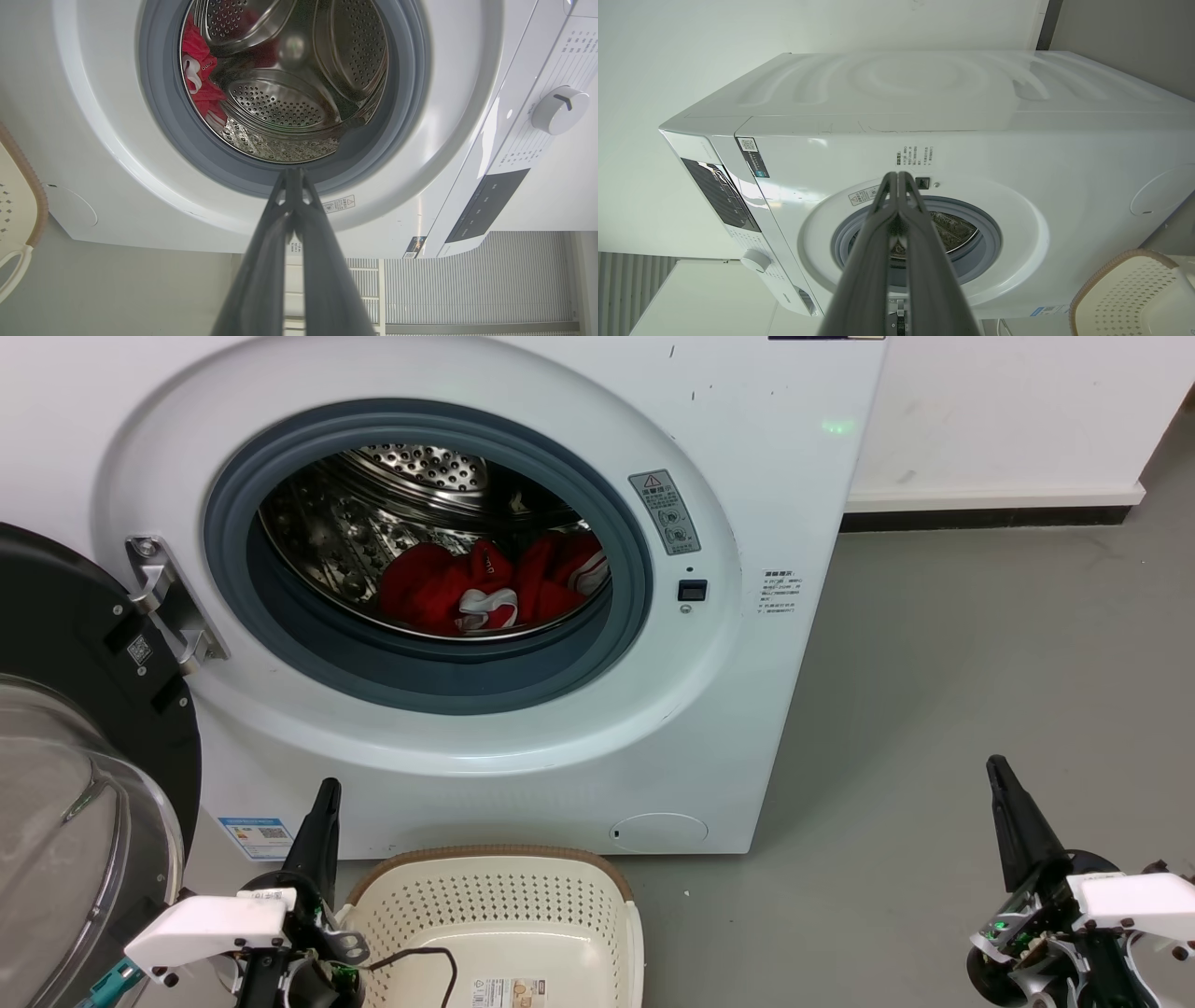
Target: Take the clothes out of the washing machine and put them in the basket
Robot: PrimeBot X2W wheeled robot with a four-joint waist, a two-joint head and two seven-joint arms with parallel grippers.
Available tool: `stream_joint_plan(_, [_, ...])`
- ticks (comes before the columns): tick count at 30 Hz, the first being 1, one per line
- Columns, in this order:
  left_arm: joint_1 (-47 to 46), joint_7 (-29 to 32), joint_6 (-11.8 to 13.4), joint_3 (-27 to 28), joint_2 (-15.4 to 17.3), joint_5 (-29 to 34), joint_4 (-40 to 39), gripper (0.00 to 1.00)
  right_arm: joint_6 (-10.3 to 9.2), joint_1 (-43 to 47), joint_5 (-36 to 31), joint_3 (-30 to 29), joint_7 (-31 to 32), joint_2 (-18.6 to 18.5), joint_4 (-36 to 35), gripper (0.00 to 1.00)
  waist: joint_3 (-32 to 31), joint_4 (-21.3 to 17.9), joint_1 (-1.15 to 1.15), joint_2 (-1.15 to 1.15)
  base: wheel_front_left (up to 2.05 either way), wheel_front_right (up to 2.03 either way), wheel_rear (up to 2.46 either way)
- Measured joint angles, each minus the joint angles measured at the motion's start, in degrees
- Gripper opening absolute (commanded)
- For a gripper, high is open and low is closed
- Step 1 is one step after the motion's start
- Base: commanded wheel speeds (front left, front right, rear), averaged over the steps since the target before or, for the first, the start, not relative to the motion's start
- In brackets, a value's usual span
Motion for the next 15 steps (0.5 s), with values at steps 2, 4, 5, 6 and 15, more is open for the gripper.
stream_joint_plan(2, [0.0, 0.0, 0.0, 0.0, 0.0, 0.0, 0.0, 0.0, 0.0, 0.0, 0.0, 0.0, 0.0, 0.0, 0.0, 0.0, 0.0, 0.0, 0.0, 0.0, 0.0, 0.0, 0.0])
stream_joint_plan(4, [0.0, 0.0, 0.0, 0.0, 0.0, 0.0, 0.0, 0.0, 0.0, 0.0, 0.0, 0.0, 0.0, 0.0, 0.0, 0.0, 0.0, 0.0, 0.0, 0.0, 0.0, 0.0, 0.0])
stream_joint_plan(5, [0.0, 0.0, 0.0, 0.0, 0.0, 0.0, 0.0, 0.0, 0.0, 0.0, 0.0, 0.0, 0.0, 0.0, 0.0, 0.0, 0.0, 0.0, 0.0, 0.0, 0.0, 0.0, 0.0])
stream_joint_plan(6, [0.0, 0.0, 0.0, 0.0, 0.0, 0.0, 0.0, 0.0, 0.0, 0.0, 0.0, 0.0, 0.0, 0.0, 0.0, 0.0, 0.0, 0.0, 0.0, 0.0, 0.0, 0.0, 0.0])
stream_joint_plan(15, [0.1, 0.0, 0.0, 0.0, 0.0, 0.0, 0.2, 1.0, 0.0, 0.1, 0.0, 0.0, 0.0, 0.0, 0.2, 1.0, 0.0, 0.0, 0.0, 0.0, 0.0, 0.0, 0.0])
